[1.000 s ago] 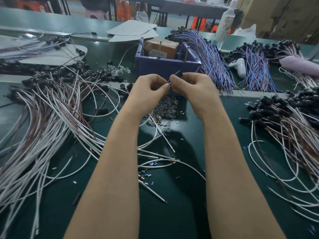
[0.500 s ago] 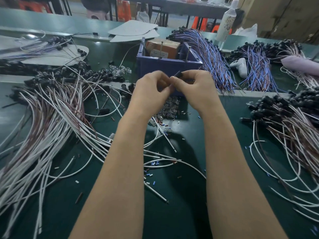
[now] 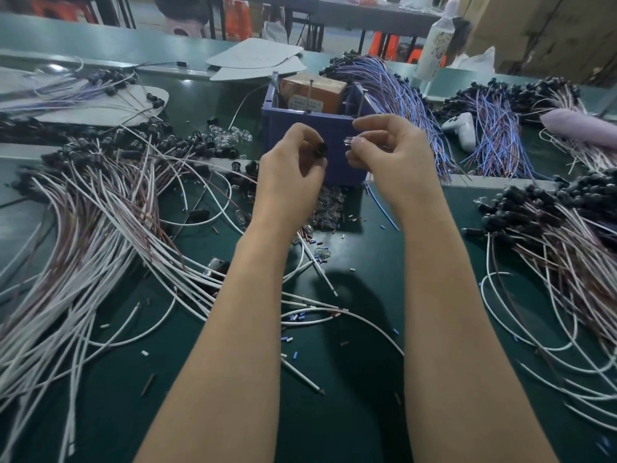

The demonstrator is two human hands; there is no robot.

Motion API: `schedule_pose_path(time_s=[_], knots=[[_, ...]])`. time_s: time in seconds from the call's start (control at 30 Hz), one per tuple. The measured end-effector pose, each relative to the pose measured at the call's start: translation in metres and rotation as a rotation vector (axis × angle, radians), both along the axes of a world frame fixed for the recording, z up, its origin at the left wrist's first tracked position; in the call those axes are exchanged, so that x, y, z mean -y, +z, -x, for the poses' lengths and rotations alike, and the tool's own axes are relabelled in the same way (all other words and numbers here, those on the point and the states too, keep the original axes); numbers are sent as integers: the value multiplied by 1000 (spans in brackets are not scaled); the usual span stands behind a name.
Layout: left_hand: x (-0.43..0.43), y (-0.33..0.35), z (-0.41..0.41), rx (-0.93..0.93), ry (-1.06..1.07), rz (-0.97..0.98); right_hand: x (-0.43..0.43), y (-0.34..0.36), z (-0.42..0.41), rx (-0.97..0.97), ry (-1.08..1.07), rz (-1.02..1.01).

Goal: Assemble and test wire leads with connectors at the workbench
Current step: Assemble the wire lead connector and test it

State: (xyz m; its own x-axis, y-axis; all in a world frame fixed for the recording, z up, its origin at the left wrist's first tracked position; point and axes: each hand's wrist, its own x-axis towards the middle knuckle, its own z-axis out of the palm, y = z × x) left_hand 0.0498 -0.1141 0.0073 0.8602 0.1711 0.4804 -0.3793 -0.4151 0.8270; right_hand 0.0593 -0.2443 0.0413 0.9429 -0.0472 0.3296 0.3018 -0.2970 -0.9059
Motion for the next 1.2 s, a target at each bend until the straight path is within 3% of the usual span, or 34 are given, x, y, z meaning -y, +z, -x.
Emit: schedule_pose_path(time_s=[0.27, 0.47, 0.73, 0.87, 1.2], knots=[[-2, 0, -1, 0, -16, -16, -2, 5, 2, 28, 145, 10], [-1, 0, -1, -5, -17, -31, -4, 7, 2, 106, 73, 226], [1, 4, 2, 24, -8, -147, -2, 10, 3, 138, -43, 358], [-2, 5, 4, 25, -7, -225, 0, 10, 4, 136, -56, 357], [-4, 6, 5, -15, -94, -130, 11, 5, 2, 49, 13, 222]])
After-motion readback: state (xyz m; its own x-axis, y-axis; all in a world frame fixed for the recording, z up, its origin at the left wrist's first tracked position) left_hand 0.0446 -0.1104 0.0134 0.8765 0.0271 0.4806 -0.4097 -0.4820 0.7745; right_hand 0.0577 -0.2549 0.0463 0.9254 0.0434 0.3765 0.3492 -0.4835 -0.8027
